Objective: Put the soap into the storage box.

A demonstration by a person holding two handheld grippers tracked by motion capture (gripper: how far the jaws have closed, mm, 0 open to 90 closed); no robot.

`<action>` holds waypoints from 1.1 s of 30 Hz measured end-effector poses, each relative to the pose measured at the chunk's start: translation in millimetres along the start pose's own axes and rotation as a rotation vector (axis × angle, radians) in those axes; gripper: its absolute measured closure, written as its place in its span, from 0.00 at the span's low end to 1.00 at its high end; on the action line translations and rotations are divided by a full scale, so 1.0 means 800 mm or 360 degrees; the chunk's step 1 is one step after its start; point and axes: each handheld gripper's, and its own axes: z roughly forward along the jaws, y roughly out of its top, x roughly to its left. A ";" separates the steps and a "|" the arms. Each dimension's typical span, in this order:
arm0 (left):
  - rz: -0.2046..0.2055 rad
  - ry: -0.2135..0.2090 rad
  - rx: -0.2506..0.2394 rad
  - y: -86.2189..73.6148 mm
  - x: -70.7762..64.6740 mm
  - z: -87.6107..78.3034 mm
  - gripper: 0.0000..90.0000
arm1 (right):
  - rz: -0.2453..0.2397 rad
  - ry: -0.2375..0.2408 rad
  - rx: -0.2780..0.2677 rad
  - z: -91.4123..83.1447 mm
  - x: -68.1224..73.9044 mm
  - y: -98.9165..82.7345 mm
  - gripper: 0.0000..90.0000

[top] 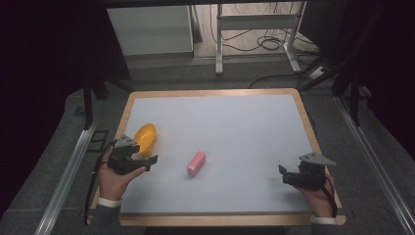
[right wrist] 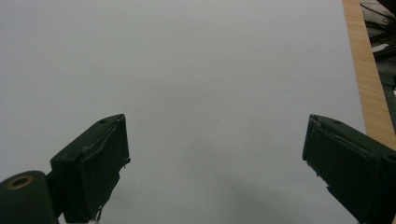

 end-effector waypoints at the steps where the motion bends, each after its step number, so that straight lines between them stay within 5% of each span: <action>1: 0.0004 -0.0004 0.0003 0.001 -0.001 0.000 0.23 | 0.0001 -0.0001 0.0000 0.000 0.000 0.000 0.08; 33: 0.0145 -0.0071 0.0076 0.038 -0.036 0.018 0.22 | -0.0001 -0.0006 0.0017 0.001 0.000 -0.001 0.08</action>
